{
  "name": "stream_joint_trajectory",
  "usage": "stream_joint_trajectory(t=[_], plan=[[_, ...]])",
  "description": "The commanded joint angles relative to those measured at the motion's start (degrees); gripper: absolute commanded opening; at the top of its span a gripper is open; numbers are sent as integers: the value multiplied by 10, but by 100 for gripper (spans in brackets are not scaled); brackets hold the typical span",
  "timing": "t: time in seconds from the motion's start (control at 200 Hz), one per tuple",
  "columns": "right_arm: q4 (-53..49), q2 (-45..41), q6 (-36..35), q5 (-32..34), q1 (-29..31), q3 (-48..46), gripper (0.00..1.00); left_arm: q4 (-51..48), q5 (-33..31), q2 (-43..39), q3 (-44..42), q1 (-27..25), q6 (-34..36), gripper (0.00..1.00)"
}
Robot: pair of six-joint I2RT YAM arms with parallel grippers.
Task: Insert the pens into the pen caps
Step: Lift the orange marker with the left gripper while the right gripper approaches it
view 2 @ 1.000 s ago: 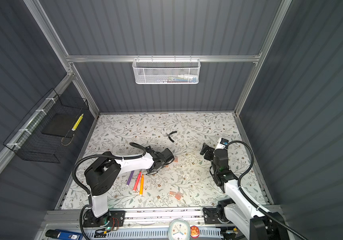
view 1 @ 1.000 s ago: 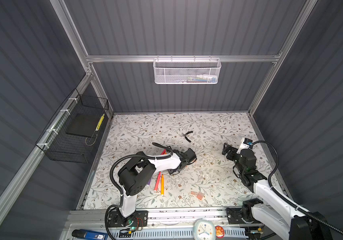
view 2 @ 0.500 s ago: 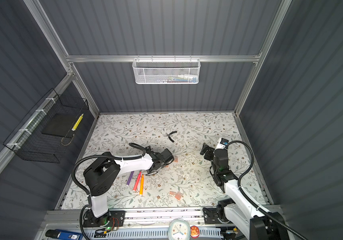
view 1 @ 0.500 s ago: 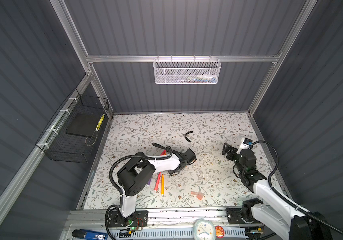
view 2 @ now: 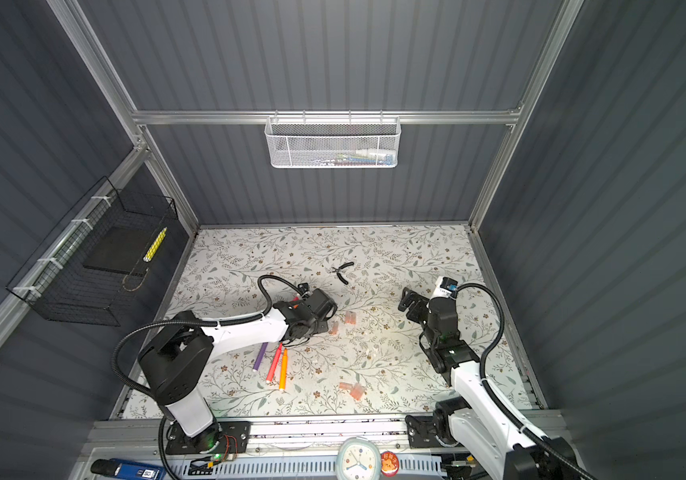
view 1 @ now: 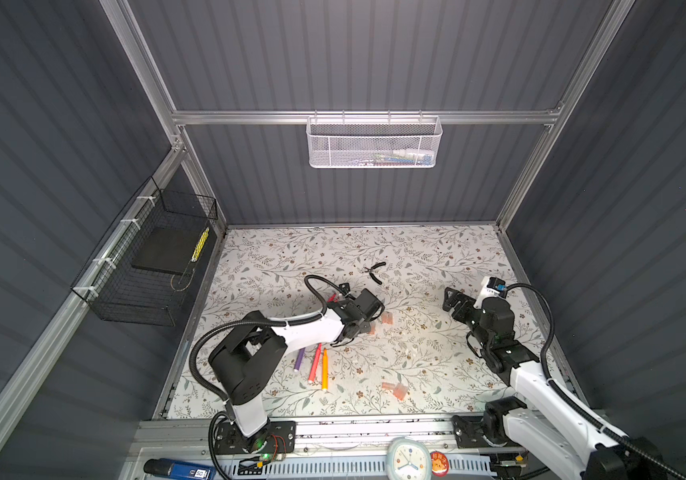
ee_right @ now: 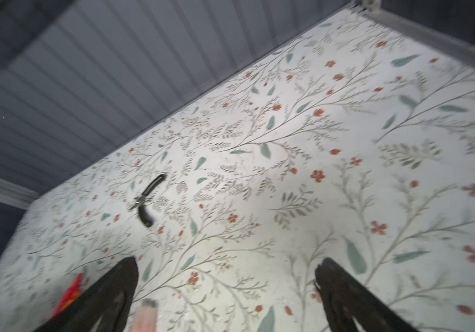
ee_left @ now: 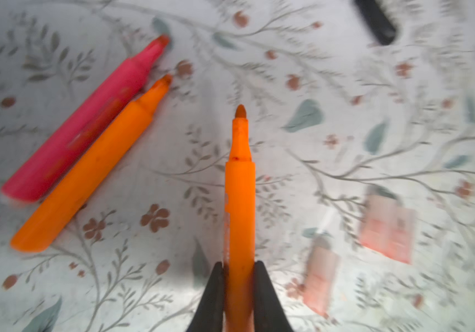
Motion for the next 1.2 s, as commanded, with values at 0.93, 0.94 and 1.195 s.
stream_joint_trajectory(t=[0.93, 0.94, 1.195], plan=[[204, 15, 232, 46, 344, -46, 63, 285, 291, -216, -183, -13, 258, 0], [206, 17, 232, 46, 344, -46, 63, 286, 292, -216, -184, -13, 258, 0], [232, 86, 229, 49, 346, -20, 56, 304, 315, -222, -196, -17, 257, 0]])
